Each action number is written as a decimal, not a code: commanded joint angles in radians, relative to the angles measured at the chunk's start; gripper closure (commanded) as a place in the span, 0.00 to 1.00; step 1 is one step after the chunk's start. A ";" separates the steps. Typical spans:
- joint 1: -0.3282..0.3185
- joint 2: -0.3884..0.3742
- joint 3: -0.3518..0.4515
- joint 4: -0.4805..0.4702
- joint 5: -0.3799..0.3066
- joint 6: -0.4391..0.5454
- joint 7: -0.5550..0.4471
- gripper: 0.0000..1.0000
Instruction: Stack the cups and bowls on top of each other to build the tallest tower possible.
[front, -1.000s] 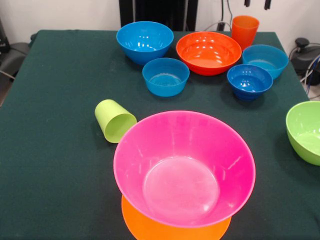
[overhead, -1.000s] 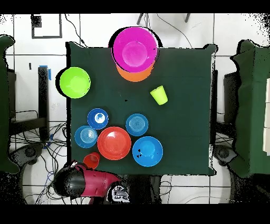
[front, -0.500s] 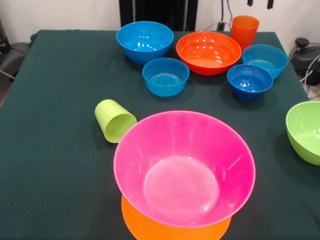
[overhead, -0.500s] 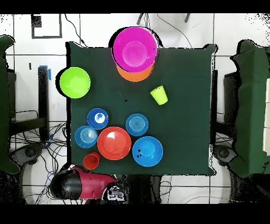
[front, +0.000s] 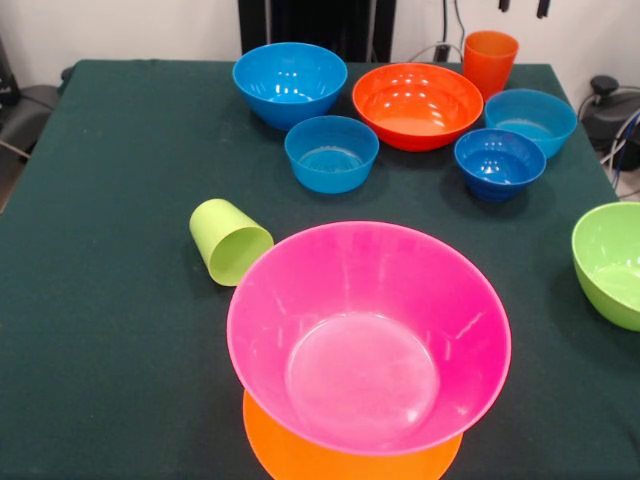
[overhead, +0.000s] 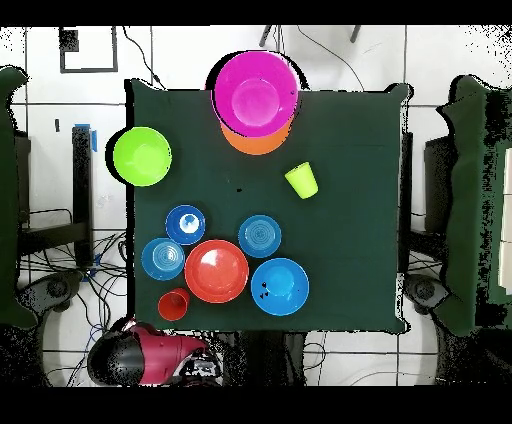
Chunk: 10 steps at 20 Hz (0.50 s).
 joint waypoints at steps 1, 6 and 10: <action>0.062 0.073 -0.054 -0.062 0.015 -0.077 0.181 0.00; 0.096 0.127 -0.091 -0.089 0.021 -0.124 0.189 0.00; 0.109 0.118 -0.098 -0.083 0.024 -0.124 0.200 0.00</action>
